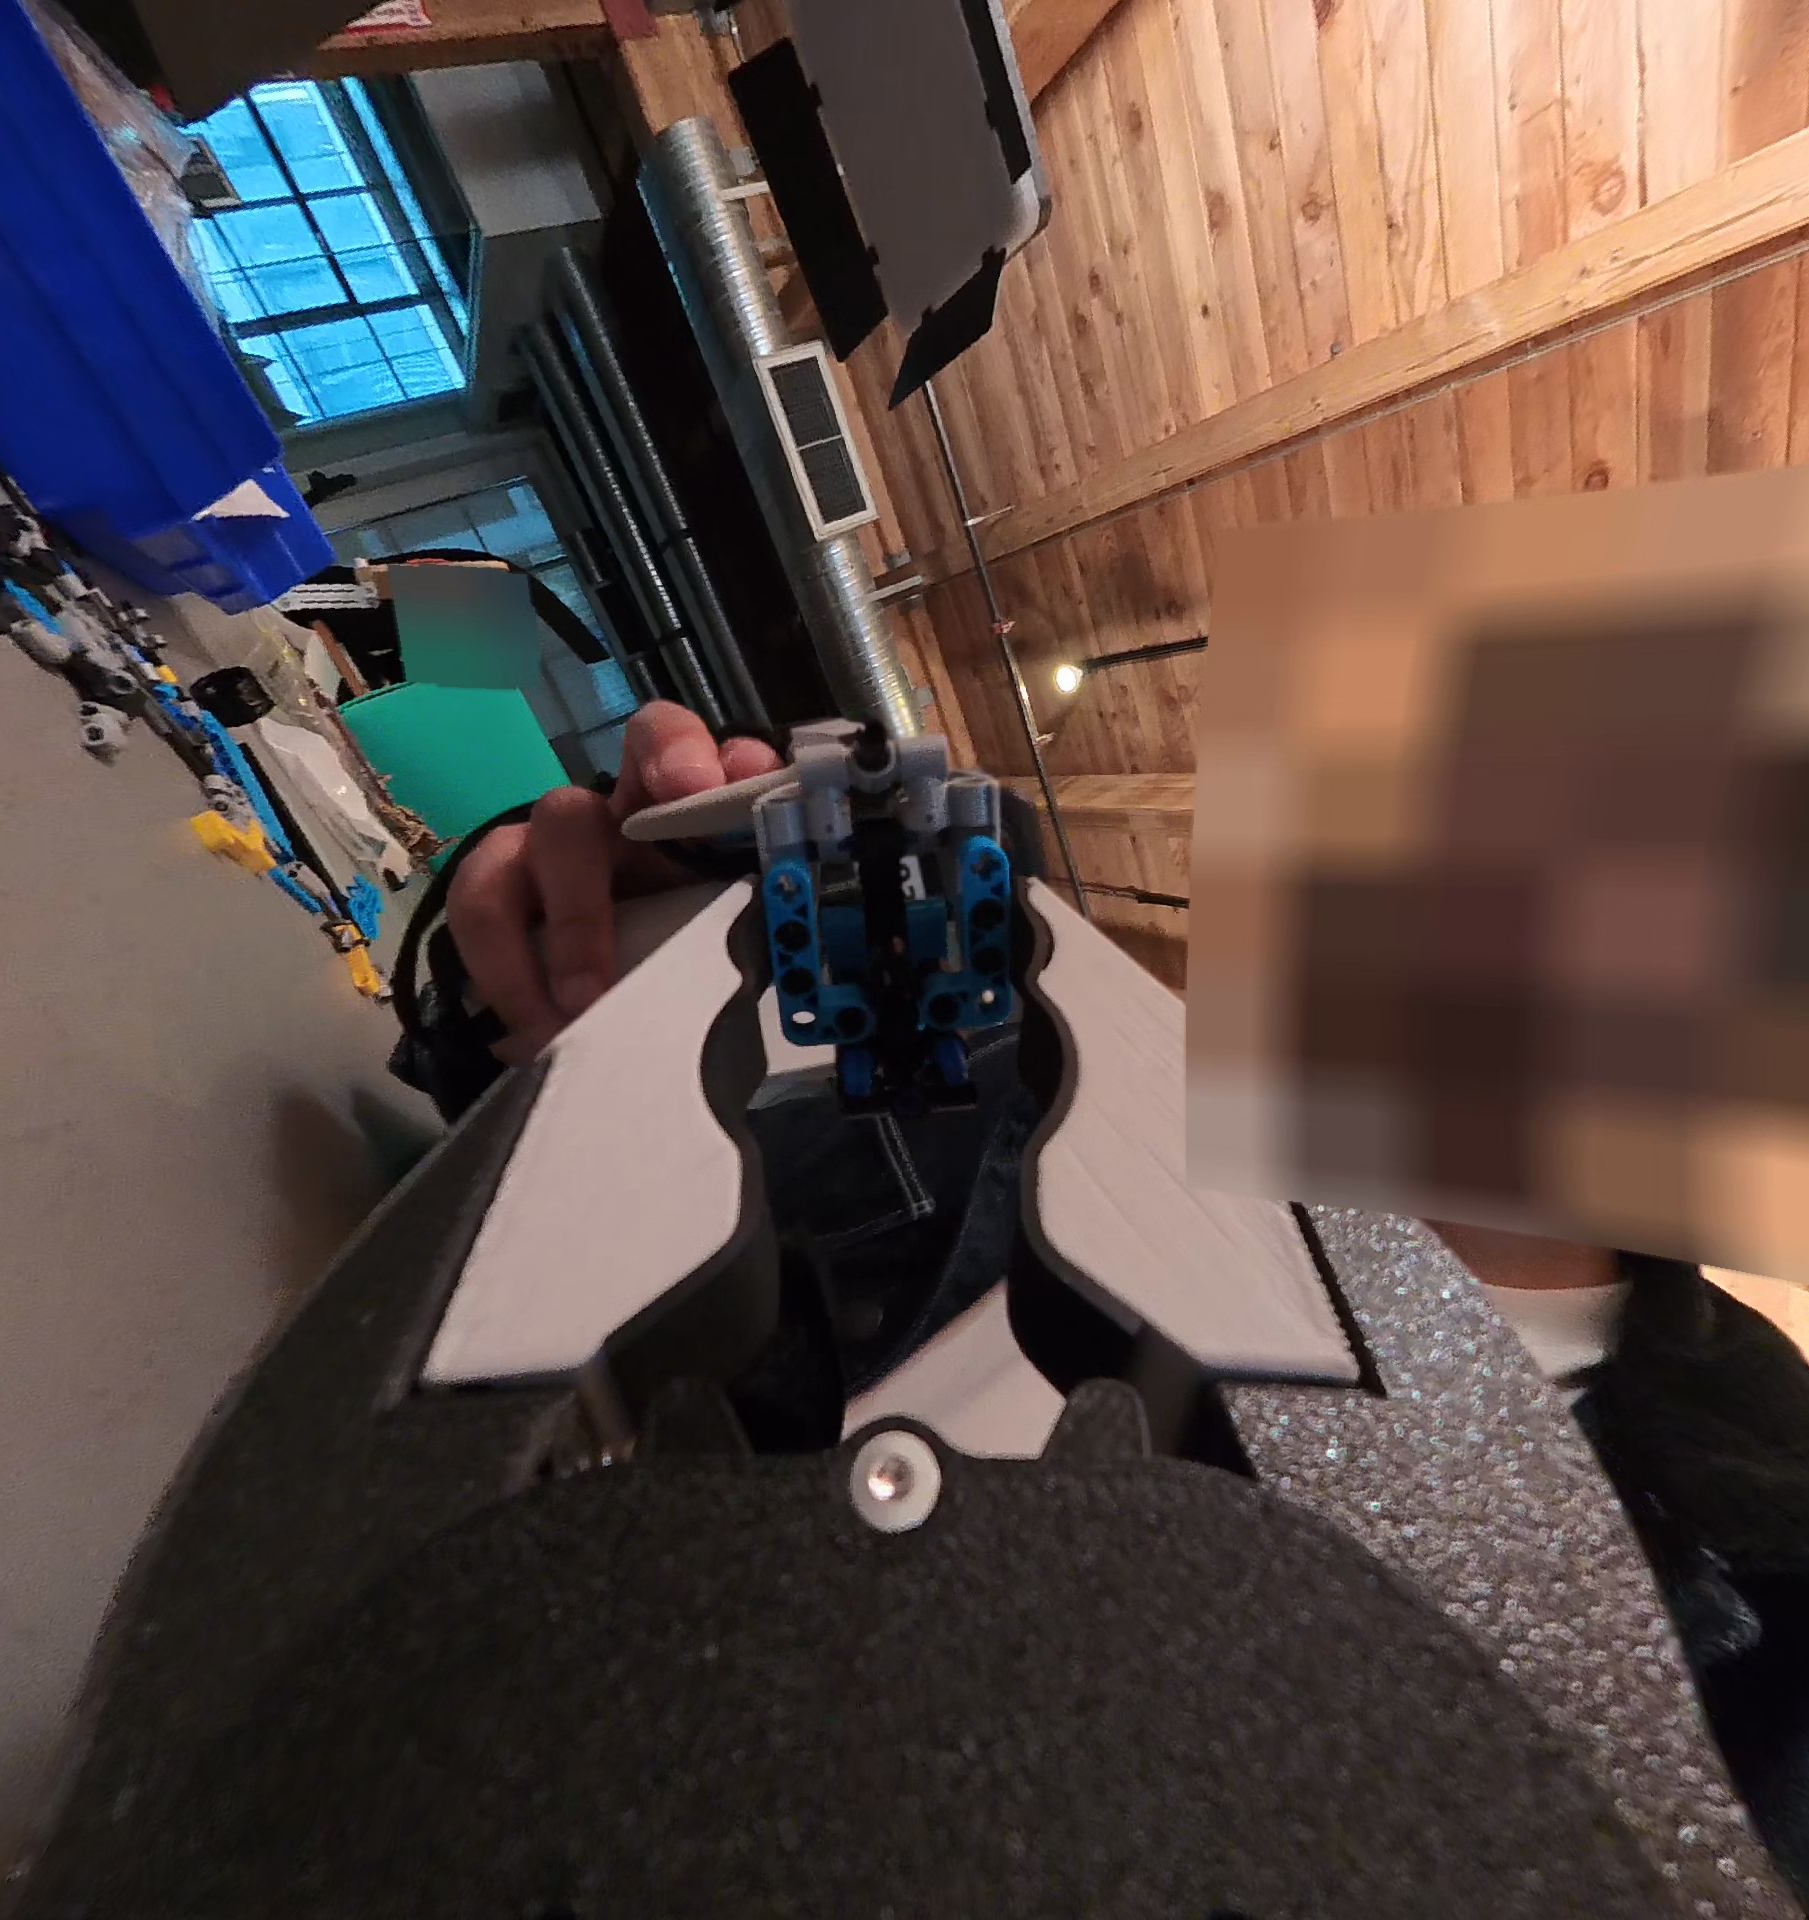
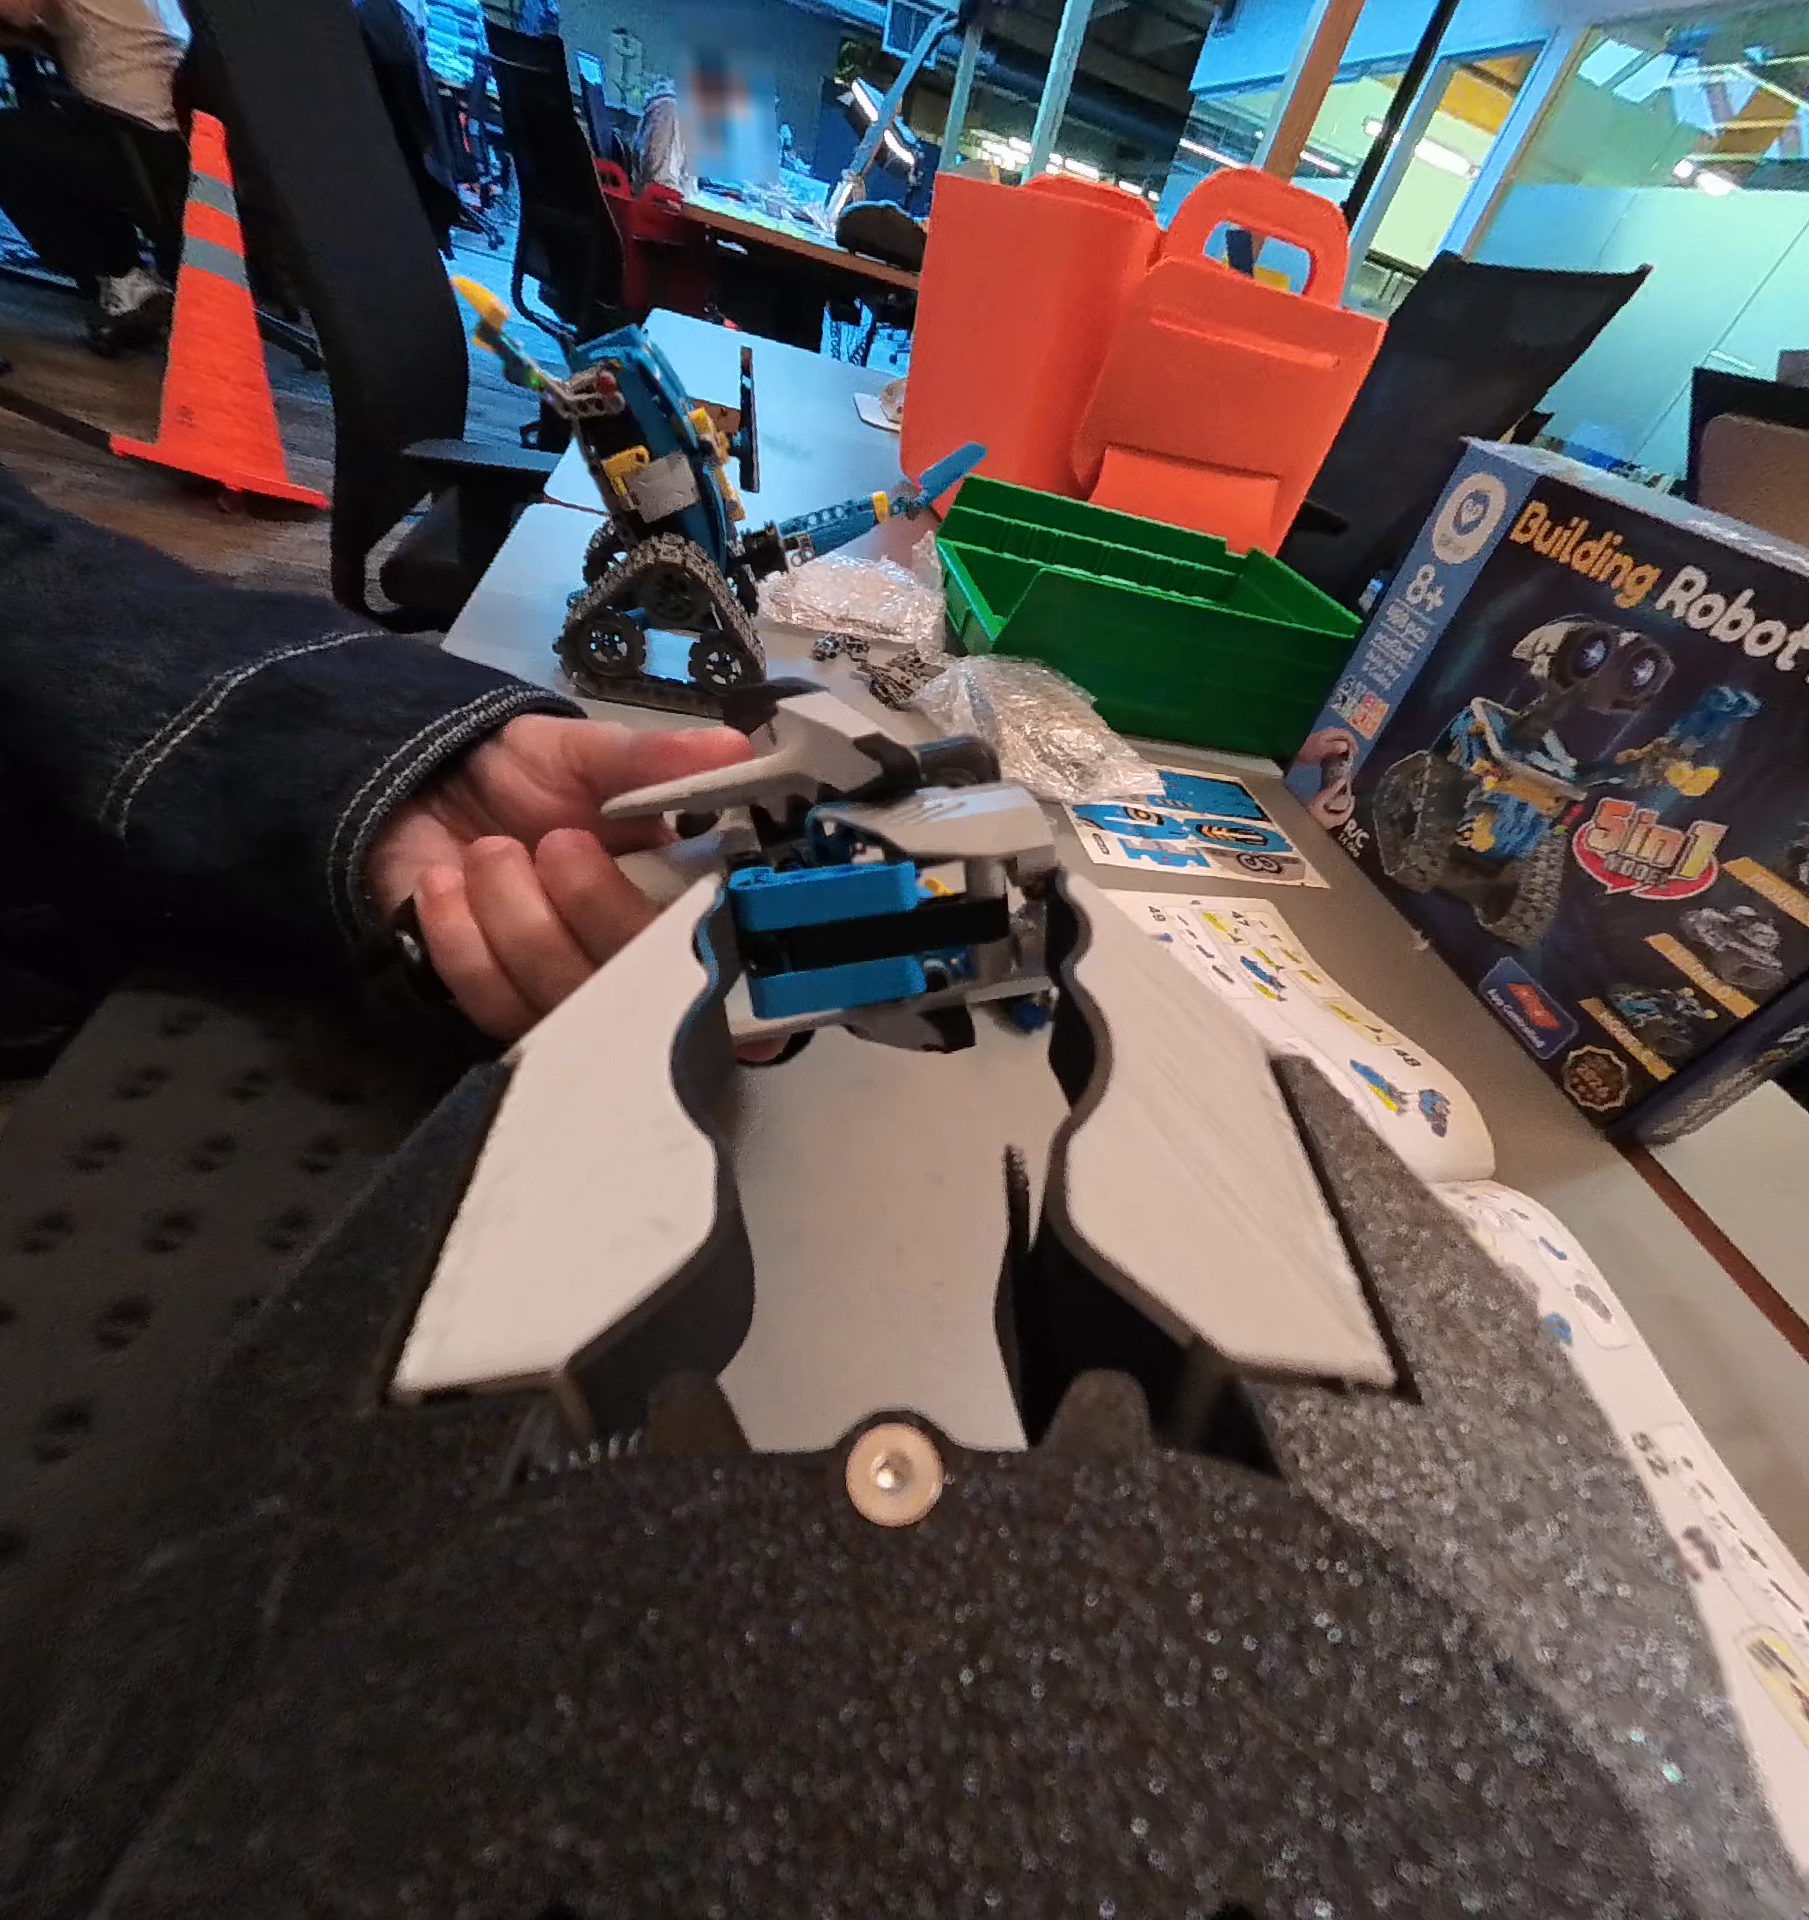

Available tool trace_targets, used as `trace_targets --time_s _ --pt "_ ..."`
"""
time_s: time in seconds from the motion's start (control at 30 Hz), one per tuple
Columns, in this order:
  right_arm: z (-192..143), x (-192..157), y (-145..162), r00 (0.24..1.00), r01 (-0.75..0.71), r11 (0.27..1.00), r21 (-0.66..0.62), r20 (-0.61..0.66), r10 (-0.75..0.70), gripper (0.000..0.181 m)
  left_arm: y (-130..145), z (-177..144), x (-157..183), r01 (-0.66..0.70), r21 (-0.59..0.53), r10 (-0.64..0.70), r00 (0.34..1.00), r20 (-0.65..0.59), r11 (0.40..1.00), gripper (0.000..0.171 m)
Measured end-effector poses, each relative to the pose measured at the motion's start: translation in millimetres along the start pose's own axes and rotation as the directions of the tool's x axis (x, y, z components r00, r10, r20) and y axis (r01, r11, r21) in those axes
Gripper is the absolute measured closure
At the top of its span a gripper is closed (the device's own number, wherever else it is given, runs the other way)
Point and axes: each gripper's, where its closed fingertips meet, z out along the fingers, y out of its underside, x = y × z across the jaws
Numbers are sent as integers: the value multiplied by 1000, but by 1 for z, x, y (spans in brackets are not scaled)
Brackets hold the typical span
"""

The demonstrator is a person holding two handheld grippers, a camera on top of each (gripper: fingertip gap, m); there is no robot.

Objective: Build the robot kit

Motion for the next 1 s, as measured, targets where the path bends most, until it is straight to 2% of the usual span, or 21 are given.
trace_targets --time_s 0.03,0.5,0.73,0.87,0.93,1.0 --pt "-1 0 2 1000 -3 1000 -8 -3 3 123 1 0 -2 -6 -3 6 1000 13 1000 126" --pt "-5 4 12 994 -103 995 -20 25 103 127 0 0 -11 -76 -25 78 992 97 997 121" --pt "-7 8 13 956 -274 962 -11 102 274 127 -1 -2 -13 -72 -21 74 991 112 997 123" --pt "-11 9 14 866 -455 890 -20 221 448 127 4 0 -15 -34 -45 39 994 106 998 120" --pt "-15 13 12 777 -579 815 -19 291 559 127 6 1 -14 -38 -50 43 994 98 998 123" --pt "-21 22 7 653 -712 702 -1 367 662 128 2 0 -12 -57 -35 60 993 102 998 123"
